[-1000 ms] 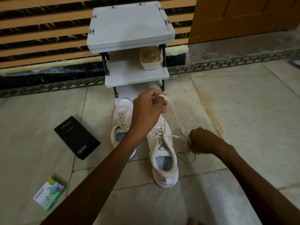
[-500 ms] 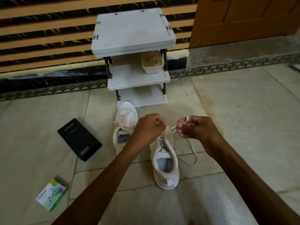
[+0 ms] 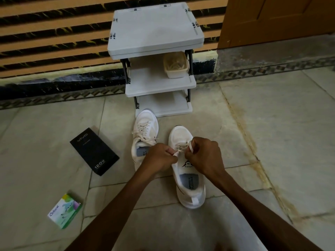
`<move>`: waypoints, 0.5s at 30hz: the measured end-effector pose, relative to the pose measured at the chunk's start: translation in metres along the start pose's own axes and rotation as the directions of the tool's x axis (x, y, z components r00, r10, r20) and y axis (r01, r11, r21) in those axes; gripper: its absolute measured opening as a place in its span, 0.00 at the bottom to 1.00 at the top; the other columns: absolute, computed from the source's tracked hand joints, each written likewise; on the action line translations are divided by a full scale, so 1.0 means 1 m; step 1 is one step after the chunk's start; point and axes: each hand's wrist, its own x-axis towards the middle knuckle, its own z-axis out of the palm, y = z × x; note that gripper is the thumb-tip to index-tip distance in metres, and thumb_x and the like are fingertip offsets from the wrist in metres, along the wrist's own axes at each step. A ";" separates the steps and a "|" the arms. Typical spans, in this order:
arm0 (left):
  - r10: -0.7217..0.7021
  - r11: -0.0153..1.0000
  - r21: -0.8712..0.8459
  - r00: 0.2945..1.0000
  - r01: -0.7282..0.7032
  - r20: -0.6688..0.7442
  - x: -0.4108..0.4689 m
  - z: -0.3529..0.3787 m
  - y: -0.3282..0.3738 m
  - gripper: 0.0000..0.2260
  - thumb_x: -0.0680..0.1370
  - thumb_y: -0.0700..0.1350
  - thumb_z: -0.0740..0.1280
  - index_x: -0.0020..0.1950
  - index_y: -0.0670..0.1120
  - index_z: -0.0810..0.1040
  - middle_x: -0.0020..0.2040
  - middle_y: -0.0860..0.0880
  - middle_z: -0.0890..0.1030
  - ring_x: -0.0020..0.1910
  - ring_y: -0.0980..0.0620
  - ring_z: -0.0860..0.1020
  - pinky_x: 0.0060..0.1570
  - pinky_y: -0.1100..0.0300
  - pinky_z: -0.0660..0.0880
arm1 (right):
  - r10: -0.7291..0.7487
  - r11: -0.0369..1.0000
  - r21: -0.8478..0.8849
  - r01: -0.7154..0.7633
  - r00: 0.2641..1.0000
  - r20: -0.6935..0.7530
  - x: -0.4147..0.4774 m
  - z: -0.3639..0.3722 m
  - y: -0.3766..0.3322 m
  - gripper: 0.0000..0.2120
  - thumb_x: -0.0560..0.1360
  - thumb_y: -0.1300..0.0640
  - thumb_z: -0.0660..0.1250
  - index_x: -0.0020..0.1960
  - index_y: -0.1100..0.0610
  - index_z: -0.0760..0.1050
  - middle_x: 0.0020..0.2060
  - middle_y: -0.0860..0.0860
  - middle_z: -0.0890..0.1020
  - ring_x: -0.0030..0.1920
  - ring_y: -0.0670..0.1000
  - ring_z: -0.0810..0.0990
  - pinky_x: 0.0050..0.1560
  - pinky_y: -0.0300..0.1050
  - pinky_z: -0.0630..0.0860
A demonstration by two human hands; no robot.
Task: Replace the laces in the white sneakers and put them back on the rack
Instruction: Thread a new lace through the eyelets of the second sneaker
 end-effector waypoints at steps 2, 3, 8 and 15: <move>-0.023 0.997 -0.069 0.999 0.025 0.037 0.005 -0.001 -0.004 0.08 0.60 0.41 0.73 0.36 0.51 0.83 0.37 0.46 0.85 0.42 0.43 0.83 0.47 0.49 0.80 | -0.027 0.999 -0.023 0.027 0.999 0.024 0.000 0.003 -0.001 0.10 0.66 0.56 0.74 0.35 0.57 0.74 0.29 0.50 0.80 0.30 0.48 0.78 0.32 0.45 0.77; -0.035 0.995 -0.093 0.998 0.040 0.049 0.007 -0.001 -0.005 0.09 0.59 0.41 0.73 0.37 0.50 0.83 0.38 0.44 0.85 0.43 0.41 0.83 0.46 0.49 0.79 | -0.045 0.999 -0.026 0.045 0.999 0.025 -0.001 0.005 -0.001 0.10 0.67 0.56 0.74 0.35 0.57 0.74 0.30 0.50 0.79 0.30 0.49 0.78 0.31 0.43 0.75; -0.045 0.988 -0.145 0.997 0.053 0.062 0.008 -0.002 -0.010 0.10 0.68 0.33 0.73 0.40 0.48 0.82 0.39 0.44 0.84 0.41 0.47 0.81 0.38 0.58 0.75 | -0.047 0.993 0.103 0.051 0.998 -0.036 -0.003 0.014 0.002 0.07 0.68 0.60 0.74 0.36 0.56 0.75 0.30 0.48 0.80 0.31 0.44 0.78 0.33 0.37 0.74; -0.035 0.987 -0.155 0.998 0.044 0.057 0.013 0.001 -0.014 0.09 0.69 0.34 0.73 0.40 0.49 0.82 0.40 0.45 0.84 0.42 0.48 0.82 0.39 0.58 0.76 | 0.025 0.959 0.284 -0.003 0.997 -0.072 -0.007 0.022 0.007 0.08 0.68 0.64 0.73 0.36 0.55 0.76 0.30 0.45 0.79 0.35 0.42 0.78 0.35 0.30 0.74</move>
